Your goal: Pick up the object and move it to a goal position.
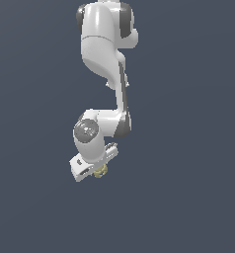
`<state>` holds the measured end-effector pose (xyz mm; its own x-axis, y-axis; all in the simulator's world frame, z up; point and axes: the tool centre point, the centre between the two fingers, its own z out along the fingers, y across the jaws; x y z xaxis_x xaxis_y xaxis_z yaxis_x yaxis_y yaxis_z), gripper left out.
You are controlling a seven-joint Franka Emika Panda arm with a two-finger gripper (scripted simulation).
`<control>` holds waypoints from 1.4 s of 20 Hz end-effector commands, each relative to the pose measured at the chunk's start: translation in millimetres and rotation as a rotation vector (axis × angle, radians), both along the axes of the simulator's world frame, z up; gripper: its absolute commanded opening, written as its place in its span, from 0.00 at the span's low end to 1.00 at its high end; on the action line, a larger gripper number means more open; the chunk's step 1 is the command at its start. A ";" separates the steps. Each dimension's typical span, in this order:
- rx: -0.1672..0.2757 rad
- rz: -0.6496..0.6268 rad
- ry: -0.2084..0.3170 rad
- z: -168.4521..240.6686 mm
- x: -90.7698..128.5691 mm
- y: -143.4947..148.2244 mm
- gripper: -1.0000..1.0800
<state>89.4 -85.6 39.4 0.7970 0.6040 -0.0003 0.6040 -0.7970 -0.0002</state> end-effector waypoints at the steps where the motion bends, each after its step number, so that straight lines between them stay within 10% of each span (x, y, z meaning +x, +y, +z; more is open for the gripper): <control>1: 0.000 0.000 0.000 0.2 0.1 0.0 0.00; 15: 0.000 0.000 0.000 9.9 -14.7 14.6 0.00; 28: -0.001 0.000 0.000 46.9 -71.1 70.7 0.00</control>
